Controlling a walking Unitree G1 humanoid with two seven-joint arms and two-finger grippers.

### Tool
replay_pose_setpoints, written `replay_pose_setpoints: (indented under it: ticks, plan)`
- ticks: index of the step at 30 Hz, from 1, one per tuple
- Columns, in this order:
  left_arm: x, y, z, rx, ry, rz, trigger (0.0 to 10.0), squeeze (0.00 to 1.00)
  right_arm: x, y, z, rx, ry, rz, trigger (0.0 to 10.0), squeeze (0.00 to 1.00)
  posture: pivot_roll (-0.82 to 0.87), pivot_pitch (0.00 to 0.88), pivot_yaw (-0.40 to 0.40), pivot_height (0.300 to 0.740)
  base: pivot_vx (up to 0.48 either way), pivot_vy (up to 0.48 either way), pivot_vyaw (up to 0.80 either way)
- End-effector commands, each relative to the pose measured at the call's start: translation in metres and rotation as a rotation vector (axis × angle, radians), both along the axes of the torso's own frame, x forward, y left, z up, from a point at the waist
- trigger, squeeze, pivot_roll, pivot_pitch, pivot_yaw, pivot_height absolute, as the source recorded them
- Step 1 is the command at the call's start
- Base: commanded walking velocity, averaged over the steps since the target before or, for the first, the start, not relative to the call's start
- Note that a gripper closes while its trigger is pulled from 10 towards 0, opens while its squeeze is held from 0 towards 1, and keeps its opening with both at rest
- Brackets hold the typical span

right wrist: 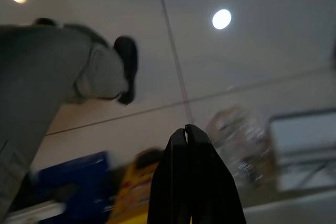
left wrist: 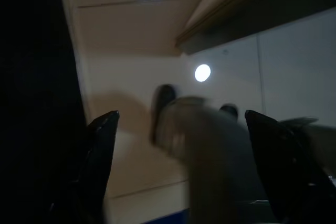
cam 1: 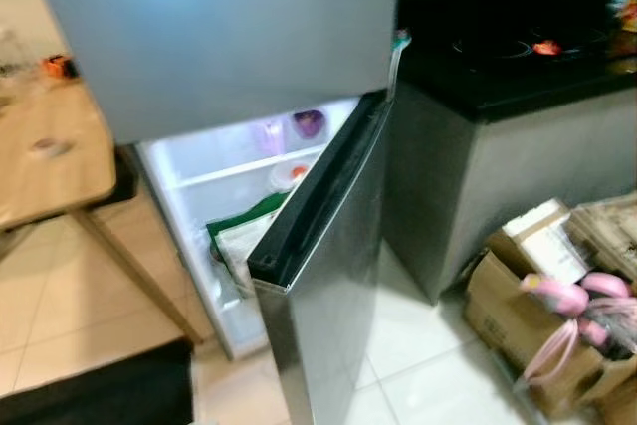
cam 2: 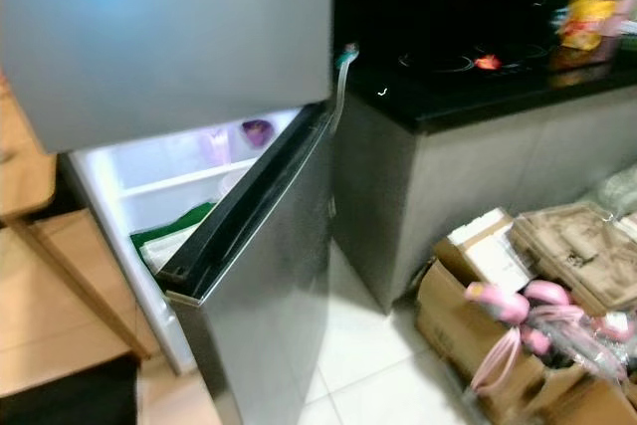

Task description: Restocking fridge

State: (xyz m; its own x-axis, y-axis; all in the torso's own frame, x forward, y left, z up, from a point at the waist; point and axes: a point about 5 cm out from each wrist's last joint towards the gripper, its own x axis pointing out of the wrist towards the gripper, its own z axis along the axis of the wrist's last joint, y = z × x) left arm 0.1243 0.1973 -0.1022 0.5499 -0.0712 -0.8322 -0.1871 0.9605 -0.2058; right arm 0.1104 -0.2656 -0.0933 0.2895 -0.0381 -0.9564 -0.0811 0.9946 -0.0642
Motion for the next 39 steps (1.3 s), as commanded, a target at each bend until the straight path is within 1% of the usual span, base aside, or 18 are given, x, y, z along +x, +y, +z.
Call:
replay_pose_setpoints:
  ticks: [1,4,8,16,26,29,33,34,35,36,39]
  plan:
    - [-0.002,0.004,0.000,0.015,0.011,-0.001,10.0,0.00,0.009,0.006,0.001,0.005,-0.035,0.009,10.0,0.00,-0.07,0.000,0.009,0.740,0.000,0.000,0.73]
    - [-0.001,0.005,0.000,0.016,0.008,0.002,10.0,0.00,0.015,0.007,0.002,0.002,-0.048,0.018,10.0,0.00,-0.07,0.000,0.008,0.740,0.000,0.000,0.72]
    - [-0.002,0.004,0.000,0.014,0.009,0.006,10.0,0.00,0.016,0.008,0.002,0.003,-0.049,0.028,10.0,0.00,-0.07,0.000,0.007,0.740,0.000,0.000,0.72]
    - [-0.006,0.001,-0.002,0.007,0.019,0.020,10.0,0.00,0.014,0.008,0.001,-0.006,-0.041,0.039,10.0,0.00,-0.07,0.000,0.004,0.740,0.000,0.000,0.72]
    - [-0.005,0.001,-0.002,0.007,0.019,0.014,10.0,0.00,0.012,0.009,0.001,-0.015,-0.040,0.028,10.0,0.00,-0.07,0.000,0.008,0.740,0.000,0.000,0.72]
    - [-0.003,0.002,-0.001,0.010,0.016,0.011,10.0,0.00,0.017,0.012,0.001,0.015,-0.071,0.017,10.0,0.00,-0.07,0.000,0.009,0.740,0.000,0.000,0.00]
    - [-0.003,0.001,-0.001,0.010,0.017,0.009,10.0,0.00,0.031,0.016,0.006,0.058,-0.140,0.036,10.0,0.00,-0.07,0.000,0.012,0.740,0.000,0.000,0.00]
    - [-0.003,0.001,-0.001,0.009,0.018,0.008,10.0,0.00,0.035,0.018,0.008,0.081,-0.164,0.029,10.0,0.00,-0.07,0.000,0.012,0.740,0.000,0.000,0.00]
    - [-0.003,0.001,-0.001,0.009,0.018,0.008,10.0,0.00,0.035,0.018,0.008,0.081,-0.164,0.029,10.0,0.00,-0.07,0.000,0.012,0.740,0.000,0.000,0.00]
    - [-0.003,0.000,-0.001,0.008,0.020,0.007,10.0,0.00,0.053,0.024,0.015,0.197,-0.258,-0.023,10.0,0.00,-0.07,0.000,0.012,0.740,0.000,0.000,0.00]
    - [-0.004,-0.001,-0.002,0.006,0.022,0.005,10.0,0.00,0.073,0.031,0.026,0.331,-0.368,-0.034,10.0,0.00,-0.08,0.000,0.012,0.740,0.000,0.000,0.00]
